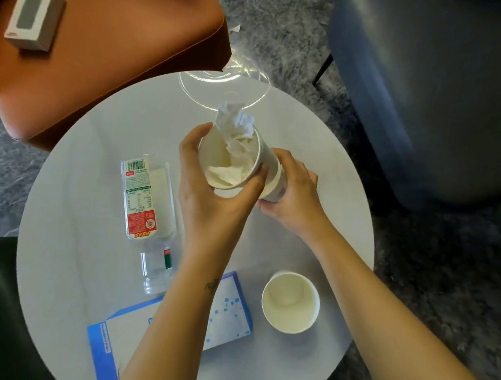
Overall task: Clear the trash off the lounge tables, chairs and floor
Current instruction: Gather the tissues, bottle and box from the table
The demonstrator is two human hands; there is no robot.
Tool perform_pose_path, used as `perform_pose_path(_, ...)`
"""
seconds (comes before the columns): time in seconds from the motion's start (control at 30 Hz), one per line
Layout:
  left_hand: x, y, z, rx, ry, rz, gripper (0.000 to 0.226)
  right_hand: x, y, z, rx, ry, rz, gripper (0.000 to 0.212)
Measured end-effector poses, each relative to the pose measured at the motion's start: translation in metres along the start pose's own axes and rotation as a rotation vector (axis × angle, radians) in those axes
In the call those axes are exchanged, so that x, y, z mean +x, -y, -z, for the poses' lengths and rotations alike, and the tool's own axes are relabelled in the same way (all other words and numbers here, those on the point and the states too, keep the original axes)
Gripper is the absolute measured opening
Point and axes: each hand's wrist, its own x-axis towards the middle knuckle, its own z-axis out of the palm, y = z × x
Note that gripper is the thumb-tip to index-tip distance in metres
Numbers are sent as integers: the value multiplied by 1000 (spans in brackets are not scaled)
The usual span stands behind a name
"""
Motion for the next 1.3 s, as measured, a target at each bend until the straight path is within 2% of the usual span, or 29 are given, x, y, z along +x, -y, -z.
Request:
perform_pose_path(0.07,-5,0,1,4,-3,-16,69,-5,4,3,-11,-8,29,71)
perform_pose_path(0.17,-15,1,0,7,33,5,68,-16,16,10,135,-33,0,68)
perform_pose_path(0.33,-28,8,-2,61,198,28,72,-35,29,15,137,19,43,71)
perform_pose_path(0.6,-39,12,7,39,249,104,73,-67,16,23,229,95,-60,74)
perform_pose_path(0.8,-52,18,22,4,212,178,69,-115,-19,38,188,31,-205,45)
perform_pose_path(0.83,-55,20,24,-4,209,191,68,-123,-23,37,206,35,-222,49)
perform_pose_path(0.93,-66,26,27,-17,209,208,67,-148,-33,30,212,104,-221,78)
perform_pose_path(1.07,-78,29,30,-30,218,203,64,-163,-35,13,137,190,-231,89)
perform_pose_path(1.17,-81,26,36,-66,216,204,62,-164,-28,-2,25,100,-177,87)
perform_pose_path(1.3,-80,17,49,-168,215,169,60,-157,-20,-12,35,-81,-153,78)
